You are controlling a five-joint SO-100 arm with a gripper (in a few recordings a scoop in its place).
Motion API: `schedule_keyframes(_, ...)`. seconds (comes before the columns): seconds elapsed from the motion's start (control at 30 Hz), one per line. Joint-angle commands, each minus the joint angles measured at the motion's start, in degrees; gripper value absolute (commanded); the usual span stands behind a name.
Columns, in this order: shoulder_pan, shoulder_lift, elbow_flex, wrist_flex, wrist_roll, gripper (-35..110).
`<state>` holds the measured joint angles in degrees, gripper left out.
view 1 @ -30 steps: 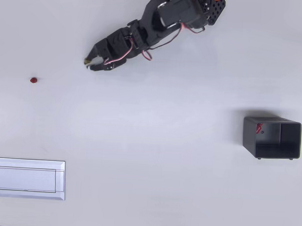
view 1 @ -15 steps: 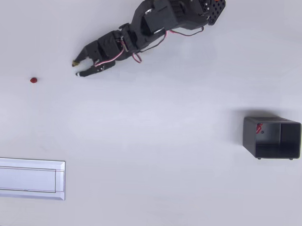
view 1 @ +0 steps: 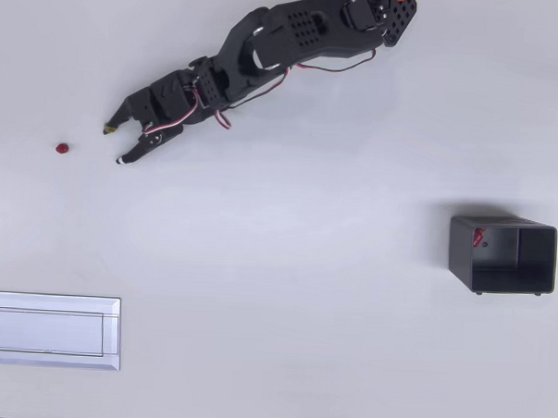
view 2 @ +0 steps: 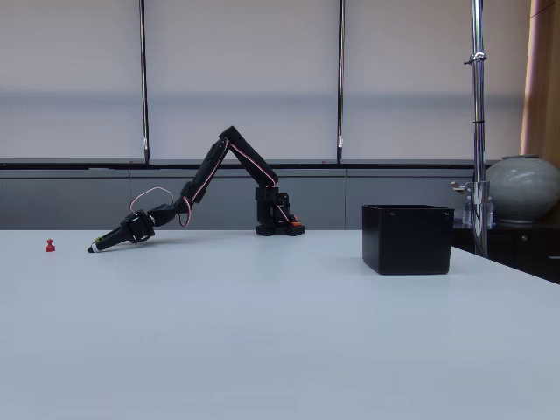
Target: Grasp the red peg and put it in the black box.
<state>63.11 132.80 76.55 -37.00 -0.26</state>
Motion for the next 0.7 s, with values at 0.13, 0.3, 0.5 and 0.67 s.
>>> schedule_keyframes(0.13, 2.0, 3.6, 7.0, 1.9, -0.5, 22)
schedule_keyframes(0.3, 2.5, 4.7, 9.5, 3.9, 0.0, 25)
schedule_keyframes(0.5, 3.3, 8.0, 16.9, 8.5, 1.2, 25)
schedule_keyframes(0.67, 3.9, 9.8, 20.7, 11.2, 2.2, 25)
